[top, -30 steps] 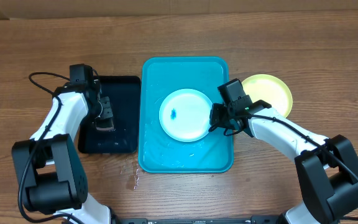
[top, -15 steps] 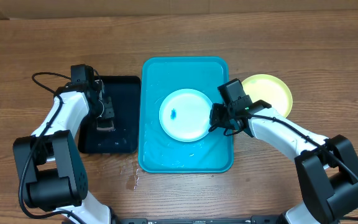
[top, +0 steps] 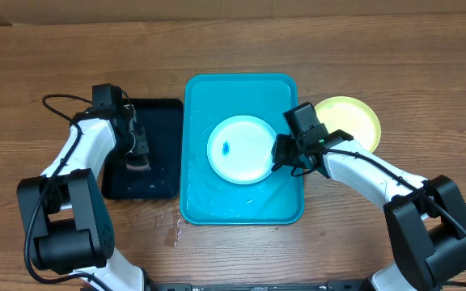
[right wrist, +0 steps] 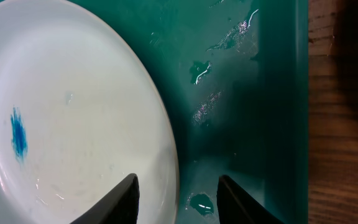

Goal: Clean dirty plates on tray and stack at the side
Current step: 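Lower the left gripper onto the black tray and grasp the sponge, then carry the sponge right over the white plate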

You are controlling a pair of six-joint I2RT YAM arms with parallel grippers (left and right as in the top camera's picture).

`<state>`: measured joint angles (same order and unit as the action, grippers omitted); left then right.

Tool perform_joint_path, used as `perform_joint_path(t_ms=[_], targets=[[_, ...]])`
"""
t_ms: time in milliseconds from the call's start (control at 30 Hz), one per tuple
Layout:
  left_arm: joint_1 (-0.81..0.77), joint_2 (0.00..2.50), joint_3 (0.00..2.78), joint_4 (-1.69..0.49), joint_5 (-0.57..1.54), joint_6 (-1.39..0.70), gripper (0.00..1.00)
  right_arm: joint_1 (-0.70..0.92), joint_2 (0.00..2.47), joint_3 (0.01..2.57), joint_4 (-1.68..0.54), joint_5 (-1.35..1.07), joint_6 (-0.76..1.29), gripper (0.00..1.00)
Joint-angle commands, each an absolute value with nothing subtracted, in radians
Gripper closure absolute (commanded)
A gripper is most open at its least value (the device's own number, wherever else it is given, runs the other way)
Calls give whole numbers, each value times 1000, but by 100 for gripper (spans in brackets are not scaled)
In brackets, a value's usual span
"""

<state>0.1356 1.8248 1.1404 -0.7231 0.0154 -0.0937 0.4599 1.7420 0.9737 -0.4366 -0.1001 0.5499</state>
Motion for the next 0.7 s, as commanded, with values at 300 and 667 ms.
perform_joint_path(t_ms=[300, 667], targets=[[138, 1652, 1262, -826, 73, -82, 96, 461, 1745, 970, -431, -105, 554, 53], [136, 1577, 1261, -857, 88, -83, 96, 466, 1745, 969, -447, -181, 554, 72]])
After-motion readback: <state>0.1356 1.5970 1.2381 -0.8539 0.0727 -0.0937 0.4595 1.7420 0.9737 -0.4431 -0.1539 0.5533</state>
